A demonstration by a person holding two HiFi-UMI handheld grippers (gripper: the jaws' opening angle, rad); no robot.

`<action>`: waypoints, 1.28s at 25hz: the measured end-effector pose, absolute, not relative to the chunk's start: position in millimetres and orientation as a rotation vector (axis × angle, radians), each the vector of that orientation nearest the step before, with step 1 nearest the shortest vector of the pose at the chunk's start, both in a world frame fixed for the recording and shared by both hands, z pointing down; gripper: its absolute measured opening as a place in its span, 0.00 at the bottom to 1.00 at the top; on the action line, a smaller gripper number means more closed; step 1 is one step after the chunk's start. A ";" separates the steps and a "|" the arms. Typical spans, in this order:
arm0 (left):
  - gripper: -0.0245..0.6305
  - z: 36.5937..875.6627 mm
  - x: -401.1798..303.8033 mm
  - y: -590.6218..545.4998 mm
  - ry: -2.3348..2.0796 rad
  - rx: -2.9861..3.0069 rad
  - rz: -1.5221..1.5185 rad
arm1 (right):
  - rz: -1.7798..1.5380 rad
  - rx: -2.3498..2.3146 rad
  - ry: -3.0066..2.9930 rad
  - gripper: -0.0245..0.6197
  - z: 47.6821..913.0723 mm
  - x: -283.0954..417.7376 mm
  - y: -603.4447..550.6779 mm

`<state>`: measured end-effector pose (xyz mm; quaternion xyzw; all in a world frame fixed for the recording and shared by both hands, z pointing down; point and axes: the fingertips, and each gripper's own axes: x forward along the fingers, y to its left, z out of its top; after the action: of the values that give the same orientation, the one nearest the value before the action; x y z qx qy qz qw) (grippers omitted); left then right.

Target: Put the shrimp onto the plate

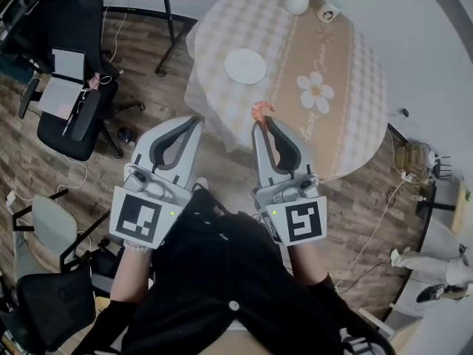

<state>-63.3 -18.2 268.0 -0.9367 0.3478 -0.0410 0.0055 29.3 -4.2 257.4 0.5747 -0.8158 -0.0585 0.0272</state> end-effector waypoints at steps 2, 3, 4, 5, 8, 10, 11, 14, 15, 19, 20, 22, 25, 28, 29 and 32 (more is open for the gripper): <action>0.04 269.3 -68.8 -29.8 1.088 -2.939 -0.118 | -0.186 1.778 -2.515 0.10 257.4 23.0 -16.5; 0.04 270.2 -72.1 -34.5 1.089 -2.943 -0.117 | -0.186 1.780 -2.512 0.10 257.7 20.0 -21.7; 0.04 271.2 -75.3 -39.1 1.090 -2.948 -0.118 | -0.185 1.782 -2.507 0.10 257.9 17.2 -26.2; 0.04 272.1 -78.2 -43.6 1.090 -2.953 -0.119 | -0.183 1.785 -2.502 0.10 257.7 14.8 -30.0; 0.04 274.6 -83.1 -55.2 1.080 -2.966 -0.113 | -0.177 1.791 -2.481 0.10 258.6 11.1 -36.1; 0.04 276.5 -83.5 -61.0 1.068 -2.972 -0.114 | -0.167 1.797 -2.463 0.10 261.5 12.2 -38.4; 0.04 276.9 -83.1 -63.3 1.061 -2.975 -0.113 | -0.162 1.804 -2.454 0.10 262.7 13.6 -39.7; 0.04 277.3 -80.9 -67.0 1.040 -2.986 -0.107 | -0.150 1.827 -2.431 0.10 264.7 17.5 -42.5; 0.04 277.9 -80.3 -67.8 1.036 -2.990 -0.107 | -0.147 1.832 -2.425 0.10 265.1 18.2 -43.3; 0.04 279.9 -75.6 -72.5 1.023 -3.005 -0.110 | -0.143 1.838 -2.414 0.10 265.0 22.0 -47.7; 0.04 280.0 -73.3 -73.7 1.017 -3.004 -0.111 | -0.143 1.838 -2.413 0.10 265.3 23.6 -48.9; 0.04 281.0 -68.1 -75.8 1.007 -3.002 -0.119 | -0.141 1.840 -2.413 0.10 266.8 27.6 -51.6; 0.04 281.3 -59.2 -79.0 1.003 -3.001 -0.125 | -0.138 1.841 -2.418 0.10 268.3 35.8 -56.1; 0.04 279.9 -47.9 -84.2 1.011 -2.994 -0.125 | -0.142 1.834 -2.426 0.10 268.2 46.2 -62.5; 0.04 278.9 -43.6 -86.5 1.017 -2.988 -0.121 | -0.144 1.830 -2.431 0.10 267.9 50.2 -64.9; 0.04 274.8 -29.3 -93.3 1.029 -2.974 -0.115 | -0.150 1.822 -2.445 0.10 265.5 63.8 -72.2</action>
<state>-29.3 -93.3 274.8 -0.9444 0.3268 -0.0365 -0.0040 63.8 -72.2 265.5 0.5961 -0.8001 -0.0490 0.0445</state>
